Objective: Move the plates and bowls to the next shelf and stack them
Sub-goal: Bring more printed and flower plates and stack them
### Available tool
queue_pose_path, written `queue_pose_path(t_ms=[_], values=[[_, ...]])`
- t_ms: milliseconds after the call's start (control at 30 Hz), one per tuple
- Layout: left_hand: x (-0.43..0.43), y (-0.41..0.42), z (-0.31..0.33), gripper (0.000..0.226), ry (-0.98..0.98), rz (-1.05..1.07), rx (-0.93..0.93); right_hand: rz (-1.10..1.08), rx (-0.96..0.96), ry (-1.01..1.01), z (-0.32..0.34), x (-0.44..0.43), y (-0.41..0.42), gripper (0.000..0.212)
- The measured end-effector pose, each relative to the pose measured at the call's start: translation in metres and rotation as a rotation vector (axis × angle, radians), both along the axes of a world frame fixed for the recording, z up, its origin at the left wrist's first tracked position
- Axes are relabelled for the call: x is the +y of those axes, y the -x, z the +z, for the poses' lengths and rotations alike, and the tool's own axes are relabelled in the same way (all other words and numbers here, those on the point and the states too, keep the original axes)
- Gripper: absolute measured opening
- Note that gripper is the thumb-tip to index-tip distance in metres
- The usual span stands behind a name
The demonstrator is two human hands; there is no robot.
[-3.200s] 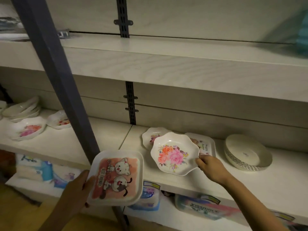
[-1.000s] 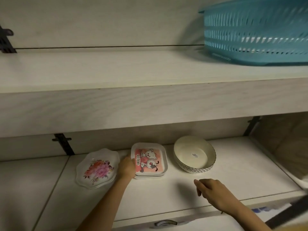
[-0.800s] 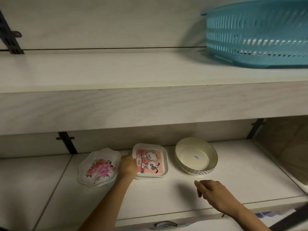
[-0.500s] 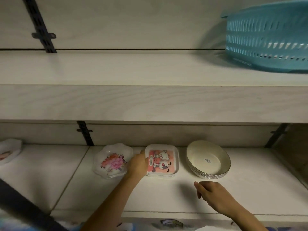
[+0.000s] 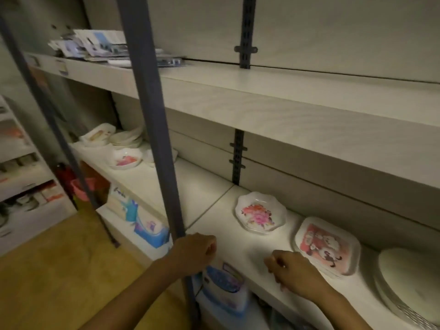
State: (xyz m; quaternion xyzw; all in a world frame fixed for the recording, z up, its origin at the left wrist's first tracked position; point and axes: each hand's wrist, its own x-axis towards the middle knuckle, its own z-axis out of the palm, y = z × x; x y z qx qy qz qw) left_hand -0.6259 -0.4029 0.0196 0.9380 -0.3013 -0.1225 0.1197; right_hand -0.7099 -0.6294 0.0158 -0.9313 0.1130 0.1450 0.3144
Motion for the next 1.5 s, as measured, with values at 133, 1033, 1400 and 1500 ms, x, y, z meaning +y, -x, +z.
queue_pose_path(t_ms=[133, 1033, 1400, 1500], values=[[0.079, 0.000, -0.001, 0.025, -0.012, 0.173, -0.031, 0.168, -0.011, 0.053, 0.005, 0.061, -0.031, 0.032], [0.372, -0.301, -0.003, 0.012, 0.022, 0.231, -0.041, 0.097, -0.132, -0.030, -0.007, 0.341, -0.288, 0.023], [0.417, -0.461, 0.001, 0.024, 0.195, 0.253, -0.036, -0.036, -0.043, -0.113, -0.018, 0.380, -0.457, 0.029], [0.427, -0.499, -0.004, 0.016, 0.200, 0.249, 0.034, -0.147, 0.015, -0.190, -0.027, 0.396, -0.487, 0.043]])
